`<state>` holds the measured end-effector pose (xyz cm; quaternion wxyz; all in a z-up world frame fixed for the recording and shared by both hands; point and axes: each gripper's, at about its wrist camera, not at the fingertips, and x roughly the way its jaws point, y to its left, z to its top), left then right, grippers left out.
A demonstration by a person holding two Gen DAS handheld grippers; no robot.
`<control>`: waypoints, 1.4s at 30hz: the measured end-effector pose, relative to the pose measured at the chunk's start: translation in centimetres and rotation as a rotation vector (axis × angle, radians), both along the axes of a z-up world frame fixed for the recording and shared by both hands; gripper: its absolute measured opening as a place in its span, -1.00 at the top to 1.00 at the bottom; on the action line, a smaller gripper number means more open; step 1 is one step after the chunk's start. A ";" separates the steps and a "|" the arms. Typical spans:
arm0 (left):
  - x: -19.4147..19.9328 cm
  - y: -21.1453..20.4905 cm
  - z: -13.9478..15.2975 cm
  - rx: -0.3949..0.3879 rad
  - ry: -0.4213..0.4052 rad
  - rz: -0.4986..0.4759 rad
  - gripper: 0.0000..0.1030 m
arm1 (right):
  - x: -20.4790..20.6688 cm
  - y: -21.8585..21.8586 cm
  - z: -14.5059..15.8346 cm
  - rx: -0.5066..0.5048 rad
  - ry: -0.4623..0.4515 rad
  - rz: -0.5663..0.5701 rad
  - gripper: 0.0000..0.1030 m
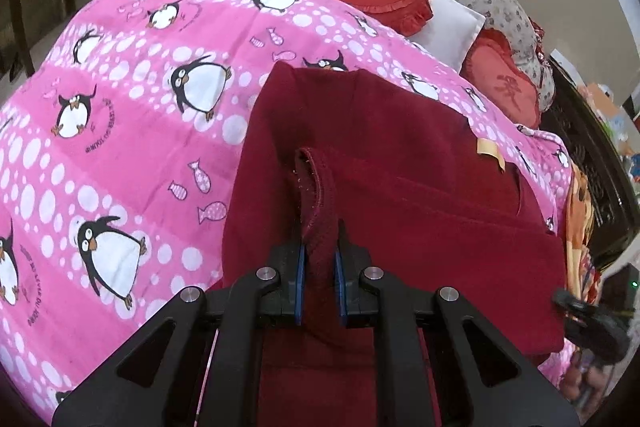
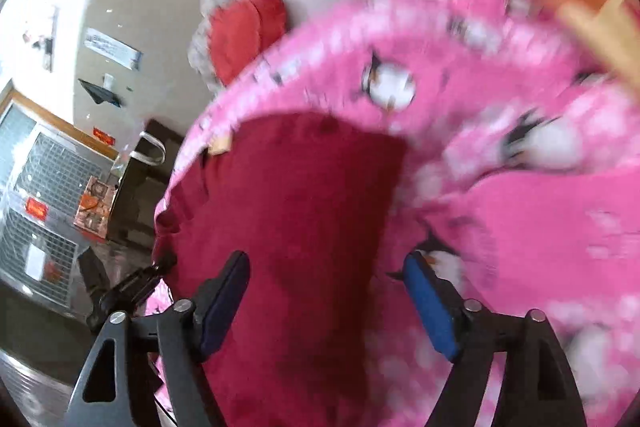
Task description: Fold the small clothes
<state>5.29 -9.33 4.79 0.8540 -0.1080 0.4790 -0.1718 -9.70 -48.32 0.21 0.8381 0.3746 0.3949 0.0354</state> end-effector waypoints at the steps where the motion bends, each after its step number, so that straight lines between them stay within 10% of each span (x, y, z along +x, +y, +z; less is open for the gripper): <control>1: -0.1 0.1 0.1 -0.011 0.001 -0.008 0.79 | 0.3 0.3 0.3 -0.043 -0.001 0.006 0.40; 8: -0.6 -1.3 -1.3 0.043 0.011 -0.068 0.56 | 0.9 3.3 2.7 -0.538 0.039 -0.010 0.59; 13: -1.8 -1.0 0.3 0.087 -0.028 -0.081 0.32 | -1.8 0.1 3.8 -0.338 0.029 -0.082 0.55; 19: -3.1 -0.2 1.6 0.100 -0.083 -0.069 0.17 | -4.0 5.6 6.2 -0.460 -0.026 0.067 0.55; 24: -2.7 -1.4 -1.6 0.197 -0.032 -0.067 0.17 | -3.9 7.5 2.3 -0.649 0.161 0.021 0.55; 42: -6.9 -0.2 1.6 0.254 -0.119 -0.091 0.17 | -7.6 11.0 4.8 -0.528 0.077 0.048 0.22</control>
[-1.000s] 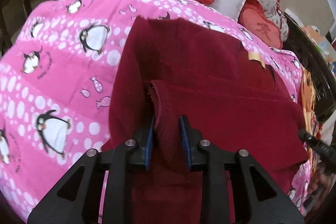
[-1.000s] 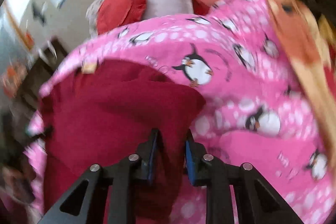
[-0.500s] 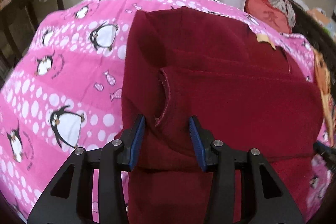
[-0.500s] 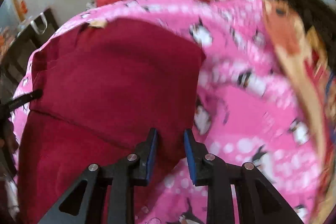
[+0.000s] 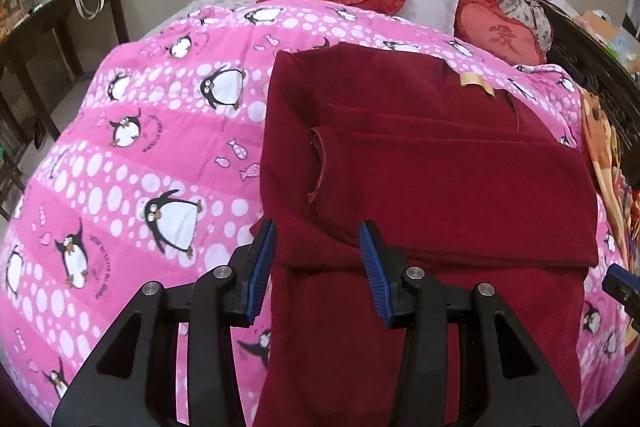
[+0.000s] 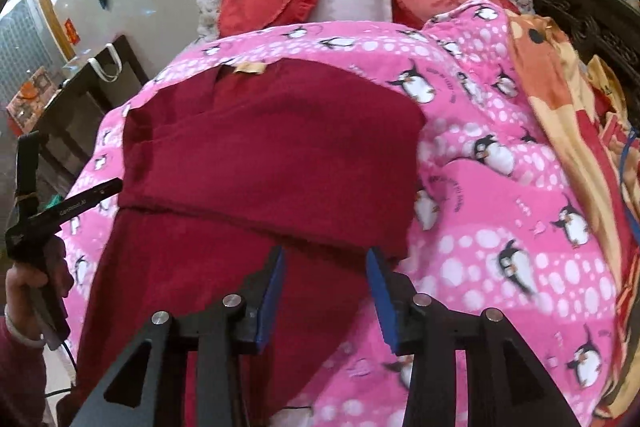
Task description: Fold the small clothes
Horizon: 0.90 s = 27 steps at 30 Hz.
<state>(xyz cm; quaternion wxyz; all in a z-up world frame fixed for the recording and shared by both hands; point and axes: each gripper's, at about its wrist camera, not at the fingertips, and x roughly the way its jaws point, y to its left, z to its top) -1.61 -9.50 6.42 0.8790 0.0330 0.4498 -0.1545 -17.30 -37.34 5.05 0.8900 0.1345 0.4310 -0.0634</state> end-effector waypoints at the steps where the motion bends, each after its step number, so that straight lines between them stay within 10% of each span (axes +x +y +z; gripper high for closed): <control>1: -0.3 0.1 0.1 0.003 -0.003 -0.006 0.17 | 0.1 0.3 -0.1 0.004 0.001 0.002 0.22; 14: -4.3 1.0 0.0 0.018 0.020 -0.041 0.17 | -0.4 4.0 -4.1 0.080 0.143 0.044 0.08; 27: -8.6 2.1 1.3 0.017 -0.018 -0.060 0.17 | -4.7 5.8 -2.2 0.111 0.089 0.057 0.06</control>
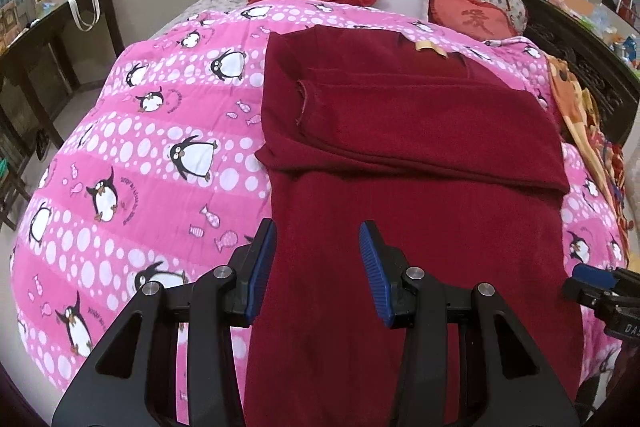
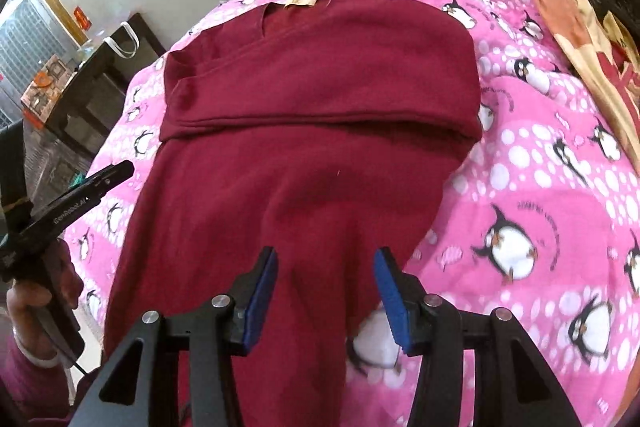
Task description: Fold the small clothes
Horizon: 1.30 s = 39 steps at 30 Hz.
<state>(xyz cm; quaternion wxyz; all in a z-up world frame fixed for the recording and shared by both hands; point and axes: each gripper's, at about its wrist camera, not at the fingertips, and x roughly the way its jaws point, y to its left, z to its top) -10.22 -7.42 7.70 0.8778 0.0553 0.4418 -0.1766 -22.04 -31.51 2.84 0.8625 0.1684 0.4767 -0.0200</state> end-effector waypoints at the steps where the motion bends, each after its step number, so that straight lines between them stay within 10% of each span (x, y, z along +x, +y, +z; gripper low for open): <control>1: -0.4 0.1 0.1 0.002 -0.003 -0.002 0.17 | -0.5 0.2 -0.1 0.003 0.001 0.002 0.06; 32: -5.5 2.5 0.6 0.072 -0.068 0.005 0.17 | -11.5 -2.5 -1.1 0.070 0.055 -0.087 -0.10; 39: -6.3 4.4 0.2 -0.005 0.033 -0.022 0.17 | -11.7 -1.3 -1.5 0.116 0.041 -0.041 -0.13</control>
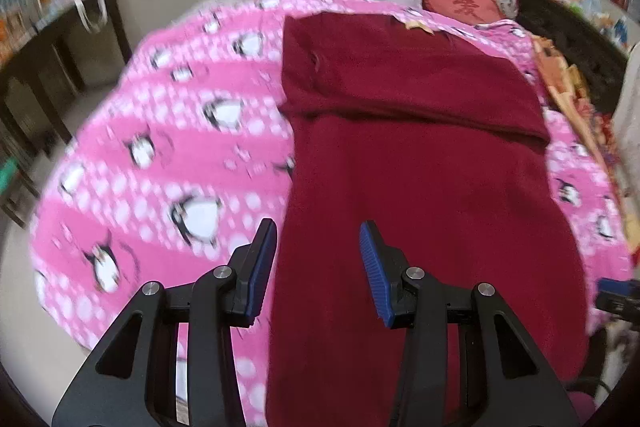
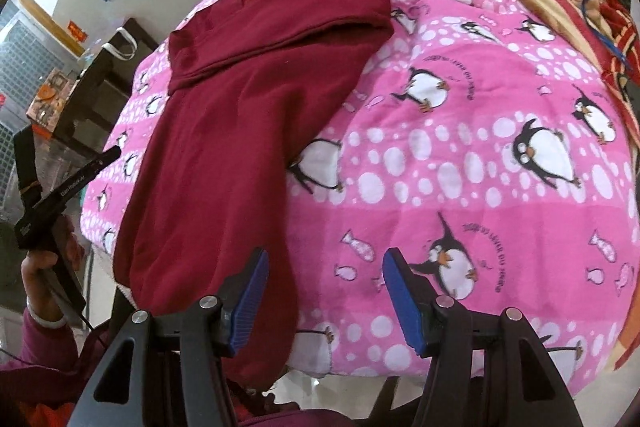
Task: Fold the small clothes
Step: 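Grasp the hem with both grippers and lift it toward the collar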
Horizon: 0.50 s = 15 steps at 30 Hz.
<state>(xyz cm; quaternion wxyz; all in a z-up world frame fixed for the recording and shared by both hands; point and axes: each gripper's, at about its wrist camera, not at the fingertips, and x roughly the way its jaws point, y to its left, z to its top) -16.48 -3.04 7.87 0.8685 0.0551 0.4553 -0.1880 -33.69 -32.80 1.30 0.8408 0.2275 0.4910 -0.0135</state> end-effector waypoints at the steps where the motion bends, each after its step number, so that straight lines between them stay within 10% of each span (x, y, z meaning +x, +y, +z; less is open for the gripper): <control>1: 0.0 0.6 -0.2 -0.024 0.033 -0.002 0.17 | -0.1 0.2 -0.1 0.011 -0.005 0.008 -0.22; 15: -2.3 5.7 -4.5 -0.152 0.291 0.007 0.17 | -0.3 2.5 -2.8 0.187 -0.053 0.114 -0.30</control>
